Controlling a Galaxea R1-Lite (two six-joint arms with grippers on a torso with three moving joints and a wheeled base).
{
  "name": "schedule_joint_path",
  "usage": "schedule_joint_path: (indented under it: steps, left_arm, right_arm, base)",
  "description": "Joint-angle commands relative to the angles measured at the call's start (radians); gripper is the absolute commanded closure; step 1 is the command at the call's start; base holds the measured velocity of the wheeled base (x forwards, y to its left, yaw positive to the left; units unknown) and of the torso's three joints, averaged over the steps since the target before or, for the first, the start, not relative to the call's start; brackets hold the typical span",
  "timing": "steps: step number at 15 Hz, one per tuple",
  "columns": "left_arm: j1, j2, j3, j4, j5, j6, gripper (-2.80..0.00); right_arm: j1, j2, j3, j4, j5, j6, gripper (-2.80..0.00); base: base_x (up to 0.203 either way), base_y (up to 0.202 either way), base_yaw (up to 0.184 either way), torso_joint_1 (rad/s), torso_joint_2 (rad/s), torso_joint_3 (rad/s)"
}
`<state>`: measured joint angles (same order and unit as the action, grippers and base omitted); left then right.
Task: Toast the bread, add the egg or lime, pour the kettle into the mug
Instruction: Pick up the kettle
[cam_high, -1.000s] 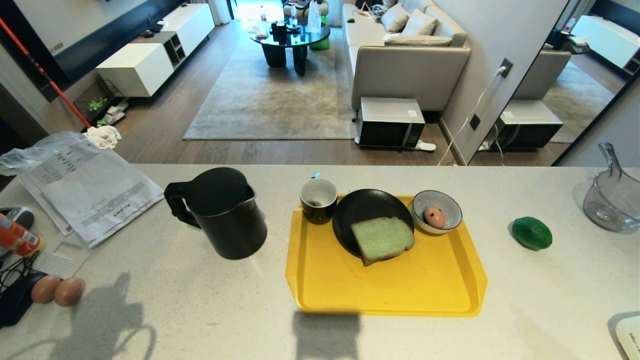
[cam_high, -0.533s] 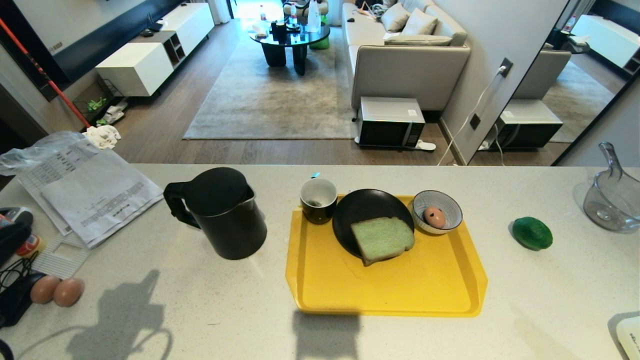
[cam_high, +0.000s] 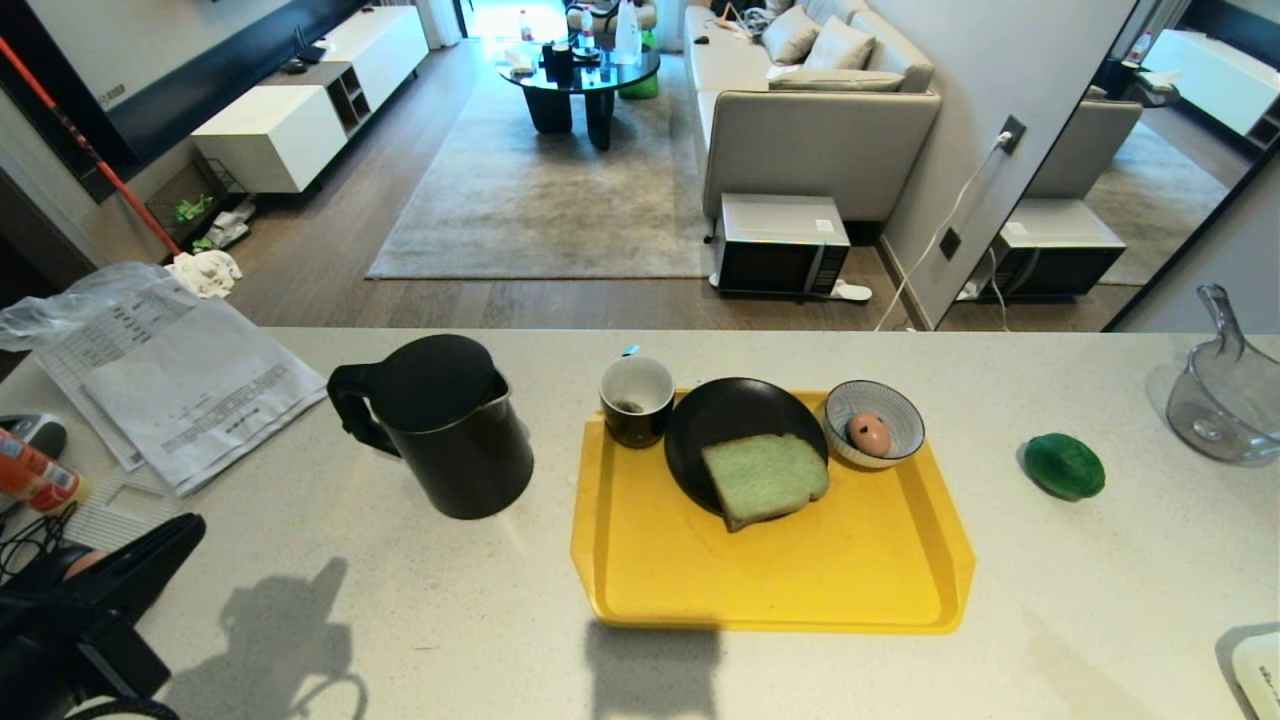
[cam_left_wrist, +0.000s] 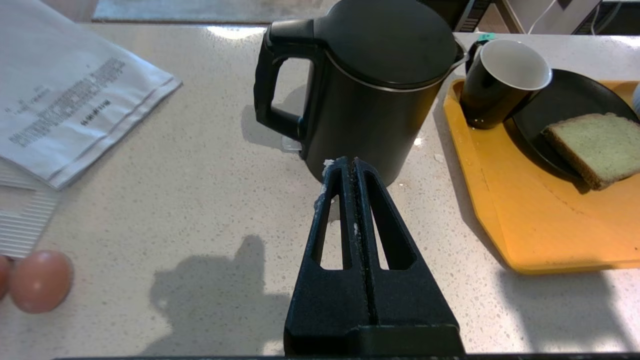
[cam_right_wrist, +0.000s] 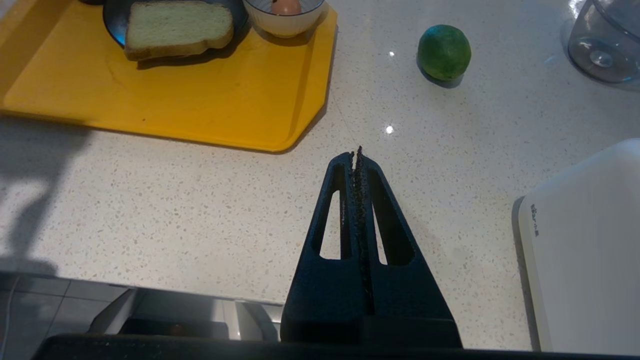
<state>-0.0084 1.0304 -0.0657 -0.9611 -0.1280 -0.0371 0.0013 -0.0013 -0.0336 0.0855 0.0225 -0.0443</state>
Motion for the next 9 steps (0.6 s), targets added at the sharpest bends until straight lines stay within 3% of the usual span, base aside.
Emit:
schedule_joint_path:
  steps: [1,8,9]
  left_arm:
    - [0.008,0.144,0.060,-0.120,-0.009,-0.013,0.00]
    - [0.023,0.306,0.081,-0.232,-0.004,-0.013,0.00]
    - [0.024,0.326,0.081,-0.246,-0.005,-0.014,-0.95]
  right_arm:
    - [0.000,0.001,0.000,0.000,0.001,0.000,0.00]
    - [0.000,0.001,0.000,0.000,0.001,0.000,0.00]
    - [0.000,0.001,0.000,0.000,0.001,0.000,0.00]
  base:
    - [0.000,0.000,0.000,0.000,0.00,0.000]
    - [0.000,0.000,0.000,0.000,0.00,0.000]
    - [0.000,0.000,0.000,0.000,0.00,0.000]
